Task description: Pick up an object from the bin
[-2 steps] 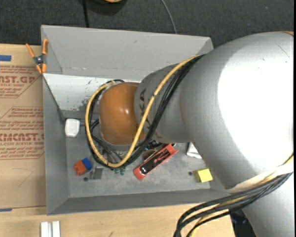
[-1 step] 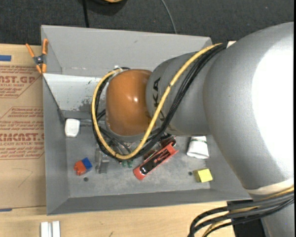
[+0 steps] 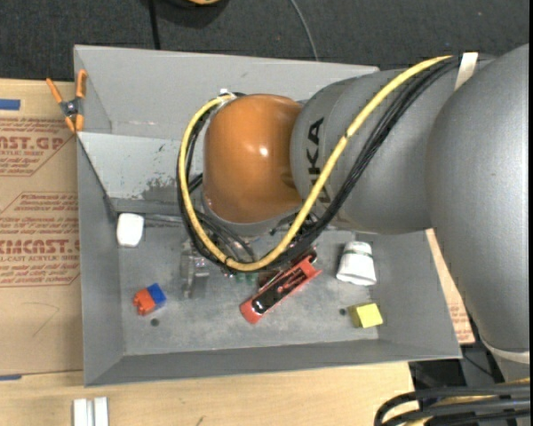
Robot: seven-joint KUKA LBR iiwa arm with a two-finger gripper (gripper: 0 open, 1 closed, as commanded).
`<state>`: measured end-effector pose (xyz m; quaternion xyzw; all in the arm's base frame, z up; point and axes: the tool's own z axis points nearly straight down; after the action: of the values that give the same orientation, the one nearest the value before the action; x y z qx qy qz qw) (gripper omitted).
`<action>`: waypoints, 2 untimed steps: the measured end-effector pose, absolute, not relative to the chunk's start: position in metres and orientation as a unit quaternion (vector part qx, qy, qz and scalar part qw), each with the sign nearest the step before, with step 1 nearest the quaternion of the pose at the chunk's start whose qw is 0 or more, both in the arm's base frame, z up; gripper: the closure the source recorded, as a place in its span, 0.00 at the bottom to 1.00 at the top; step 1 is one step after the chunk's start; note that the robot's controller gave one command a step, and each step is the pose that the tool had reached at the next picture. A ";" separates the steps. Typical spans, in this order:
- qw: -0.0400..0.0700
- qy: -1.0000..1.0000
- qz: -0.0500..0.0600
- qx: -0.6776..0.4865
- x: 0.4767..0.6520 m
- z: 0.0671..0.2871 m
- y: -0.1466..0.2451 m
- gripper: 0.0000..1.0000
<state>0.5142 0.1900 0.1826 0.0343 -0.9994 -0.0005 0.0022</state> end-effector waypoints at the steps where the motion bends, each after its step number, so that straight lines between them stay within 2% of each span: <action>1: -0.003 -0.995 -0.002 0.103 0.504 0.208 0.197 1.00; 2: -0.005 -0.991 -0.003 0.131 0.502 0.191 0.201 1.00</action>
Offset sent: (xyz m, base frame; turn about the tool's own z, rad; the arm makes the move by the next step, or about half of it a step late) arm -0.0180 0.0219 -0.0817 -0.3659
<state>0.5024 0.2005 0.1910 0.1314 -0.9913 -0.0026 -0.0047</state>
